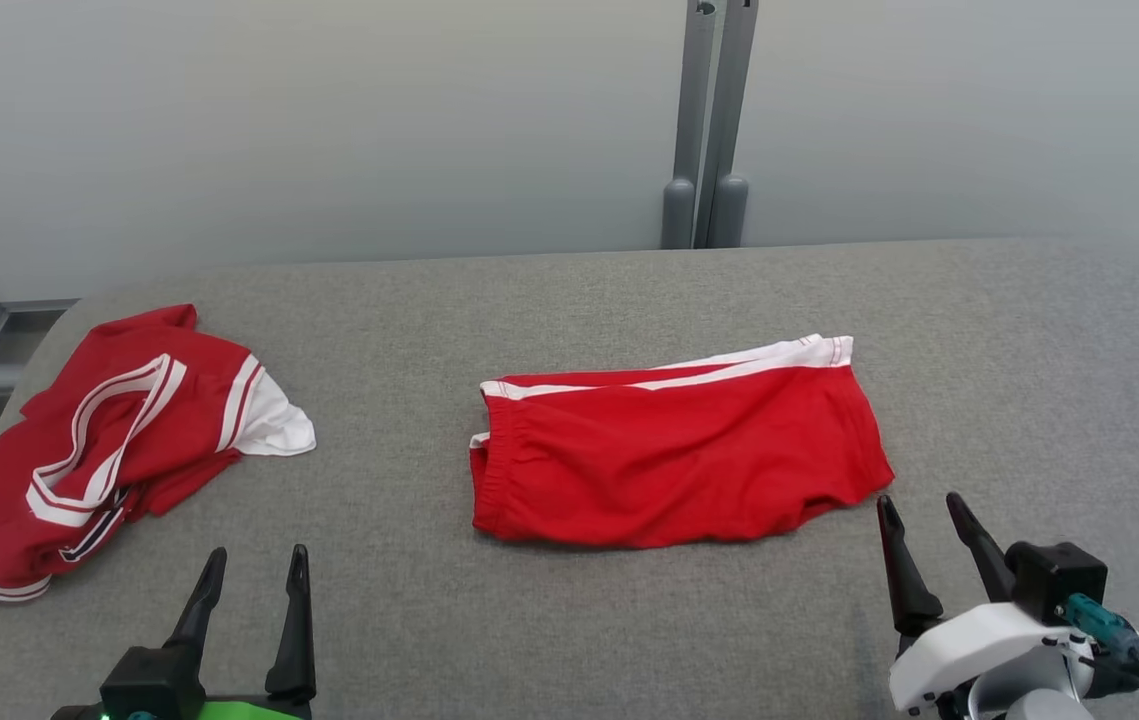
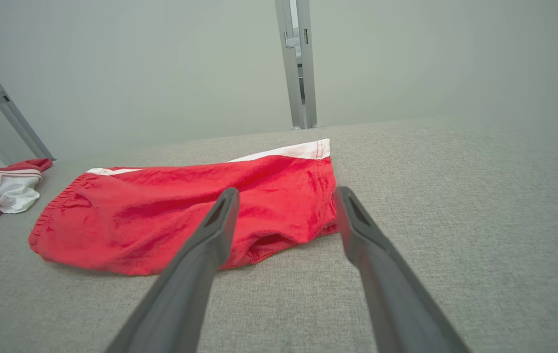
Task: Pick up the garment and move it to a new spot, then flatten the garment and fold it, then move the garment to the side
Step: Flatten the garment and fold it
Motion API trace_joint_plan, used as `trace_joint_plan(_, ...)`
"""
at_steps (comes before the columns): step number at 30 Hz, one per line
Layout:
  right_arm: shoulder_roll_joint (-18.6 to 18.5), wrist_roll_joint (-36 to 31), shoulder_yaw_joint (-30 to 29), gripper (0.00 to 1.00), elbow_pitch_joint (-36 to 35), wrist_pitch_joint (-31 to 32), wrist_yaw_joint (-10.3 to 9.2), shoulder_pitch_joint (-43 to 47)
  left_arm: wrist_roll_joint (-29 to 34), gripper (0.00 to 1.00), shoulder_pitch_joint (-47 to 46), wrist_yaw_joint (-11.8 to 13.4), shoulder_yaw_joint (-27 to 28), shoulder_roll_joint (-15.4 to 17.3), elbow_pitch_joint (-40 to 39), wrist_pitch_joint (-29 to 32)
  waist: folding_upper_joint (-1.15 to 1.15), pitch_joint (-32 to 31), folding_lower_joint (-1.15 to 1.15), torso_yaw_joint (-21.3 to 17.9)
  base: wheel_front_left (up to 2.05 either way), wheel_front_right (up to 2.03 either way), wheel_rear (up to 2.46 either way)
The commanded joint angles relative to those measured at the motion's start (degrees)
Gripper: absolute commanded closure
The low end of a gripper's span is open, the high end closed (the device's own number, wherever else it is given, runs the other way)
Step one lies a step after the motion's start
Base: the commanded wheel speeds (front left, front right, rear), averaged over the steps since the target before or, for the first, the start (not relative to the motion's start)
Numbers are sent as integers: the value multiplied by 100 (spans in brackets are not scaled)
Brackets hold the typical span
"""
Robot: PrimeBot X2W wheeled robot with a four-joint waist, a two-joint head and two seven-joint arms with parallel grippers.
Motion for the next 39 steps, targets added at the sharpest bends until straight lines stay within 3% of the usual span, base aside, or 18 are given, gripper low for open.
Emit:
trace_joint_plan(1,30,-77,1,0,-184,1,-6,152,27,0,109,29,29,69,5,2,0,-54,0,-62,0,0,0)
trace_joint_plan(14,143,-315,-88,0,-1385,520,-6,899,-126,0,397,-30,129,331,176,44,0,-207,0,-104,0,0,0)
trace_joint_plan(39,158,-156,-61,0,-1586,839,-6,1068,-229,0,548,9,27,390,185,40,0,-156,0,53,0,0,0)
